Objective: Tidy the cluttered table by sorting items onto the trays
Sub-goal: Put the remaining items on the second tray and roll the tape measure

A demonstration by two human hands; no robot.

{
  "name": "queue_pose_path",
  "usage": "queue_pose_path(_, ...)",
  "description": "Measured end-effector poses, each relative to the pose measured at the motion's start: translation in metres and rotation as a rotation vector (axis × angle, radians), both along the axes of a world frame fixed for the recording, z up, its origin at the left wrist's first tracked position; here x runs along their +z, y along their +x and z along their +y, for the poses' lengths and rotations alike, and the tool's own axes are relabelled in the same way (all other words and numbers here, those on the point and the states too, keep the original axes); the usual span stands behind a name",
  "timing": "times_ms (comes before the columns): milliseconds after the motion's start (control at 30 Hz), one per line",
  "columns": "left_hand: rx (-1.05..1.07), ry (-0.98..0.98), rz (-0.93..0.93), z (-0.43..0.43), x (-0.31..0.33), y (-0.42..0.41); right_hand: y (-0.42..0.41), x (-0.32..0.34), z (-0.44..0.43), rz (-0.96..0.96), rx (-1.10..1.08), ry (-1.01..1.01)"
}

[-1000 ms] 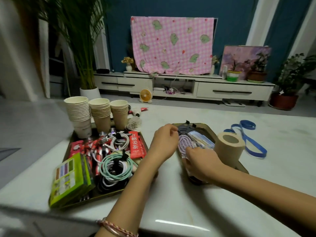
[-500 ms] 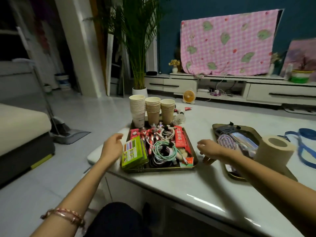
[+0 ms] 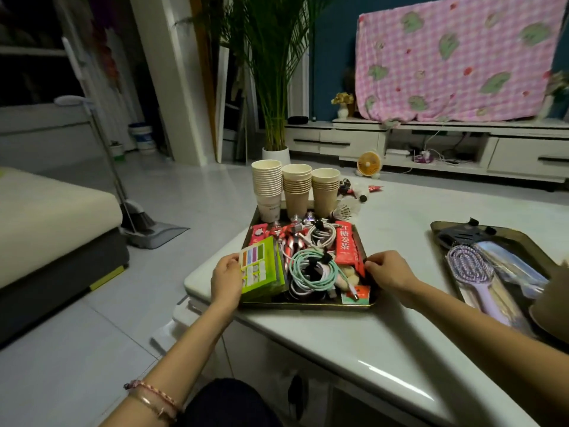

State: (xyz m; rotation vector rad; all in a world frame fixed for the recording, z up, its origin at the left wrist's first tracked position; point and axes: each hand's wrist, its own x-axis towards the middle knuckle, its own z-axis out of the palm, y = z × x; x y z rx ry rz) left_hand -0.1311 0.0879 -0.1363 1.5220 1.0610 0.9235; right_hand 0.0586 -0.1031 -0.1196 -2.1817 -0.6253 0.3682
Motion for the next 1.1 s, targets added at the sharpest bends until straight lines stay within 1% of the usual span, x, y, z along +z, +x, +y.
queue_pose_path(100, 0.033, -0.076, -0.072, 0.01, -0.001, 0.001, 0.001, 0.001, 0.012, -0.011, 0.027, 0.008)
queue_pose_path(200, 0.046, -0.064, -0.034, 0.015, -0.005, 0.003, 0.008, 0.001, 0.02, -0.027, 0.045, 0.013)
queue_pose_path(333, 0.129, 0.017, 0.063, 0.018, -0.001, 0.006, 0.02, 0.01, 0.03, -0.011, 0.101, -0.046)
queue_pose_path(400, 0.201, 0.069, 0.114, 0.011, 0.009, 0.006, 0.029, 0.019, 0.032, 0.067, 0.14, -0.093)
queue_pose_path(467, 0.201, 0.188, 0.092, -0.005, 0.027, 0.015, 0.041, 0.028, 0.032, 0.142, 0.162, -0.135)
queue_pose_path(533, 0.092, 0.353, 0.016, -0.03, 0.047, 0.039, 0.059, 0.039, 0.033, 0.136, 0.111, -0.113)
queue_pose_path(600, -0.106, 0.463, -0.023, -0.061, 0.062, 0.071, 0.077, 0.047, 0.036, 0.115, 0.04, -0.049)
queue_pose_path(667, -0.318, 0.44, -0.026, -0.09, 0.068, 0.104, 0.094, 0.051, 0.04, 0.122, 0.011, -0.024)
queue_pose_path(733, -0.461, 0.398, 0.001, -0.103, 0.065, 0.134, 0.113, 0.049, 0.046, 0.111, -0.002, -0.045)
queue_pose_path(800, -0.51, 0.377, 0.031, -0.102, 0.059, 0.152, 0.129, 0.043, 0.053, 0.066, -0.015, -0.069)
queue_pose_path(867, -0.514, 0.314, 0.031, -0.095, 0.054, 0.168, 0.147, 0.034, 0.065, -0.009, -0.028, -0.088)
queue_pose_path(1000, -0.5, 0.21, -0.025, -0.088, 0.05, 0.193, 0.182, 0.022, 0.096, -0.245, 0.014, -0.217)
queue_pose_path(1100, -0.522, 0.213, -0.034, -0.088, 0.048, 0.207, 0.208, 0.02, 0.122, -0.331, 0.048, -0.265)
